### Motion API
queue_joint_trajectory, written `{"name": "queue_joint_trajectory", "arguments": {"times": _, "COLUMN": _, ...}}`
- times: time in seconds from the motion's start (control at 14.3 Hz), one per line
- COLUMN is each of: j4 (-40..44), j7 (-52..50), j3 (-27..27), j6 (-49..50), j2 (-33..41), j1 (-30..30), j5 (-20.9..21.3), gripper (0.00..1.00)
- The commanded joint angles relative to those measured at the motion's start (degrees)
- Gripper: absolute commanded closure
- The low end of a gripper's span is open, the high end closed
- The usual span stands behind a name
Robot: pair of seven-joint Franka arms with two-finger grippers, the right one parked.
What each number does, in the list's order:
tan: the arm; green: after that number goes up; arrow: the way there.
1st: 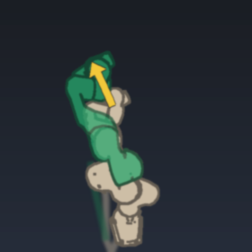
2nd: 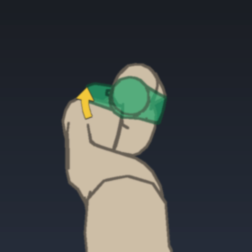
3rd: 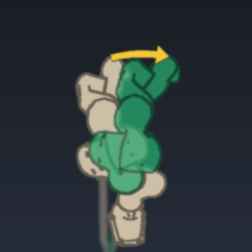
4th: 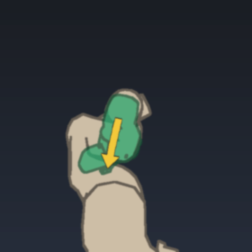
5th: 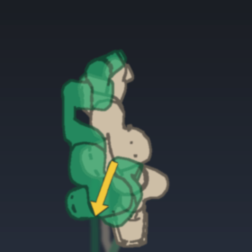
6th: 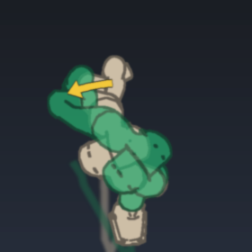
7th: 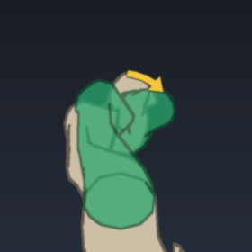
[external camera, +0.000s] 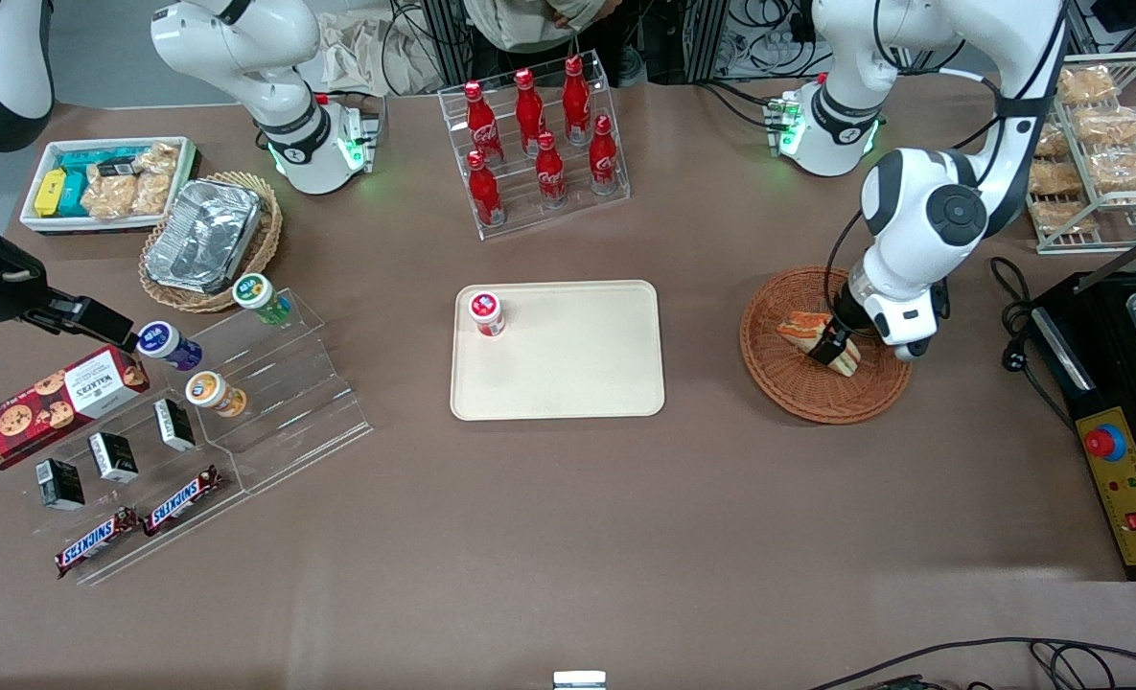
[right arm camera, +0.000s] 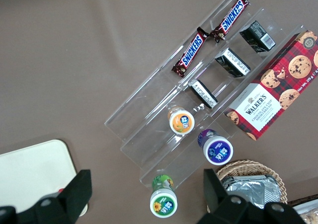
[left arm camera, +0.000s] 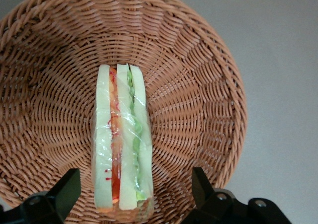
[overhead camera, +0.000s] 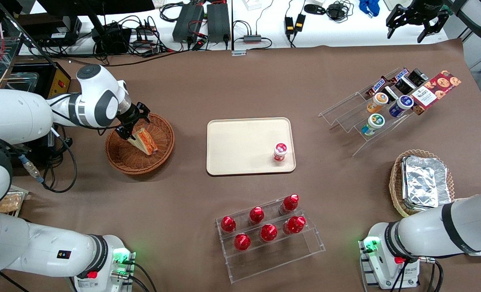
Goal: Place sandwich from basket to tray
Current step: 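Lower the left gripper around the wrapped sandwich and close on it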
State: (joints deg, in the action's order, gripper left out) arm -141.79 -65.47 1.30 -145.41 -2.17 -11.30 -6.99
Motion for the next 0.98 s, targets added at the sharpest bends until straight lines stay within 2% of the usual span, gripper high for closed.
{"name": "queue_joint_trajectory", "arguments": {"times": 0.0, "j4": -2.51, "j7": -1.15, "j3": -0.07, "j6": -4.67, "j2": 0.06, "j1": -0.39, "j5": -0.04, "gripper": 0.01}}
{"name": "queue_joint_trajectory", "arguments": {"times": 0.14, "j4": -6.38, "j7": -0.89, "j3": -0.07, "j6": -11.44, "j2": -0.37, "j1": -0.3, "j5": 0.05, "gripper": 0.01}}
{"name": "queue_joint_trajectory", "arguments": {"times": 0.28, "j4": -6.13, "j7": -0.71, "j3": -0.07, "j6": -11.73, "j2": -0.91, "j1": -0.39, "j5": 0.05, "gripper": 0.02}}
{"name": "queue_joint_trajectory", "arguments": {"times": 0.42, "j4": -6.13, "j7": -0.54, "j3": -0.07, "j6": -11.65, "j2": -0.9, "j1": -0.39, "j5": 0.14, "gripper": 0.11}}
{"name": "queue_joint_trajectory", "arguments": {"times": 0.56, "j4": -5.86, "j7": -0.54, "j3": -0.07, "j6": -11.65, "j2": -0.82, "j1": -0.39, "j5": 0.14, "gripper": 0.31}}
{"name": "queue_joint_trajectory", "arguments": {"times": 0.7, "j4": -5.69, "j7": -0.27, "j3": -0.07, "j6": -11.65, "j2": -0.64, "j1": -0.39, "j5": 0.4, "gripper": 0.71}}
{"name": "queue_joint_trajectory", "arguments": {"times": 0.77, "j4": -5.34, "j7": -0.19, "j3": -0.16, "j6": -11.47, "j2": -0.73, "j1": -0.48, "j5": 0.4, "gripper": 0.87}}
{"name": "queue_joint_trajectory", "arguments": {"times": 0.84, "j4": -5.25, "j7": -0.1, "j3": -0.16, "j6": -11.3, "j2": -0.47, "j1": -0.48, "j5": 0.58, "gripper": 0.98}}
{"name": "queue_joint_trajectory", "arguments": {"times": 0.91, "j4": -4.72, "j7": -0.1, "j3": -0.16, "j6": -10.08, "j2": 0.06, "j1": -0.39, "j5": 1.36, "gripper": 1.0}}
